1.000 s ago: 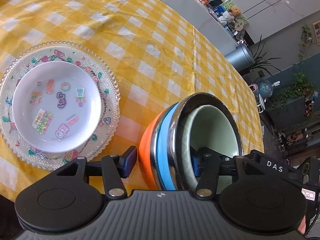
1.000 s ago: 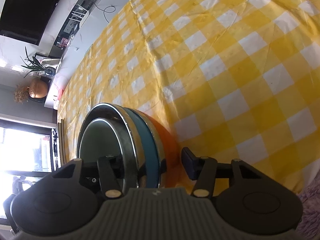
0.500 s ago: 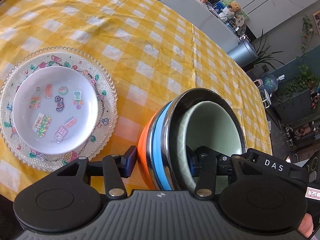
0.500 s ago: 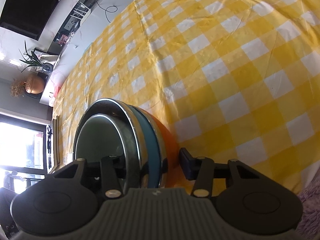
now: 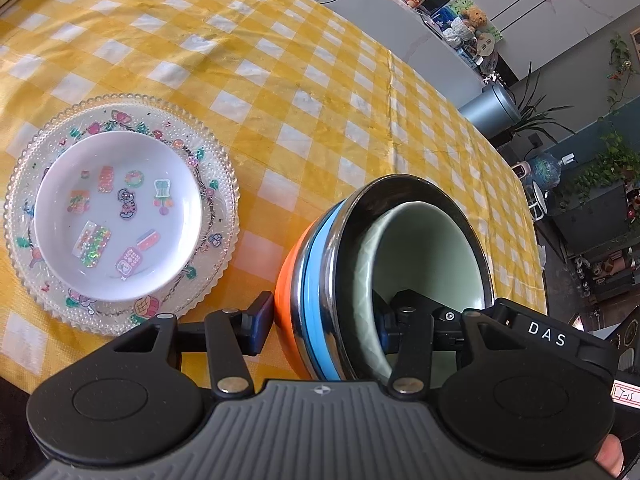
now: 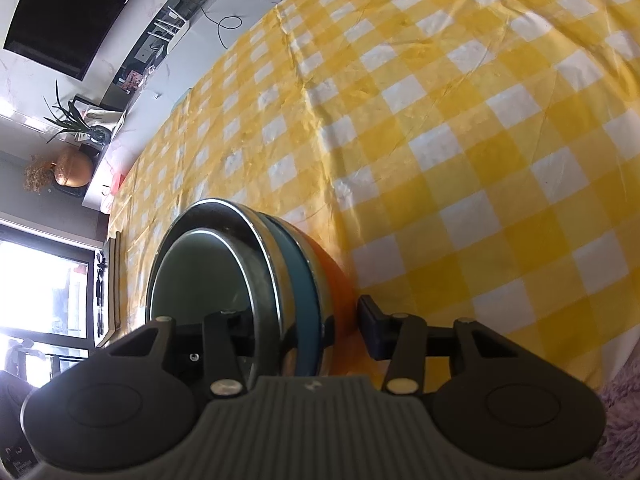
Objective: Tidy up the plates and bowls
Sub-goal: 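Lift the nested bowls with both grippers and carry them over the plate stack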
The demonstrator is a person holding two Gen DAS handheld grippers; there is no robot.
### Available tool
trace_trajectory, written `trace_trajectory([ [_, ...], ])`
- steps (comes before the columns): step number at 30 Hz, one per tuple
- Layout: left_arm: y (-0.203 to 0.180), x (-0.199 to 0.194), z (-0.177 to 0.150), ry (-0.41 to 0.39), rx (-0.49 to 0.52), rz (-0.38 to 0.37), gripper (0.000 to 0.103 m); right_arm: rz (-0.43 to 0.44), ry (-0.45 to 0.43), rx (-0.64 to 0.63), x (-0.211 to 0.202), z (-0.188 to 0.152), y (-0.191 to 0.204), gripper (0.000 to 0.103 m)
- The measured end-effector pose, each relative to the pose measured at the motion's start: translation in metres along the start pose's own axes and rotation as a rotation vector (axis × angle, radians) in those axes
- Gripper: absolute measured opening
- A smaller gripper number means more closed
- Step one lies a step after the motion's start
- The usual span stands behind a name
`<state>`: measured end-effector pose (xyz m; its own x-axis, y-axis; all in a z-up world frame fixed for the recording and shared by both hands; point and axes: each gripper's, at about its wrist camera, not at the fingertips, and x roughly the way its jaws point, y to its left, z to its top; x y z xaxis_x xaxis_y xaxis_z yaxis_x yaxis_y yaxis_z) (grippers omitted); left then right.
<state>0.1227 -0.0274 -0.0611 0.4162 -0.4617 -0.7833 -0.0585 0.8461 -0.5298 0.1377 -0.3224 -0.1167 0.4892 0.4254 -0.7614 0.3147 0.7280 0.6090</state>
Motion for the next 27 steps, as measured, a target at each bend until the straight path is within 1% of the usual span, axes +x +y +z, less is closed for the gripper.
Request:
trace_trajectory([
  [5, -0.004, -0.013, -0.005, -0.028, 0.019, 0.010, 0.055, 0.032, -0.007, -0.015, -0.007, -0.002, 0.002, 0.046],
  [15, -0.010, -0.041, -0.016, -0.069, 0.045, -0.011, 0.055, 0.067, -0.039, -0.045, -0.034, -0.018, 0.011, 0.045],
  [20, -0.002, -0.062, -0.016, -0.095, 0.043, -0.010, 0.055, 0.088, -0.046, -0.043, -0.042, -0.031, 0.022, 0.045],
  [23, 0.004, -0.075, -0.014, -0.118, 0.046, 0.005, 0.055, 0.106, -0.034, -0.014, -0.043, -0.042, 0.030, 0.044],
  [27, 0.020, -0.089, -0.009, -0.142, 0.026, 0.010, 0.055, 0.115, -0.023, -0.016, -0.038, -0.052, 0.049, 0.044],
])
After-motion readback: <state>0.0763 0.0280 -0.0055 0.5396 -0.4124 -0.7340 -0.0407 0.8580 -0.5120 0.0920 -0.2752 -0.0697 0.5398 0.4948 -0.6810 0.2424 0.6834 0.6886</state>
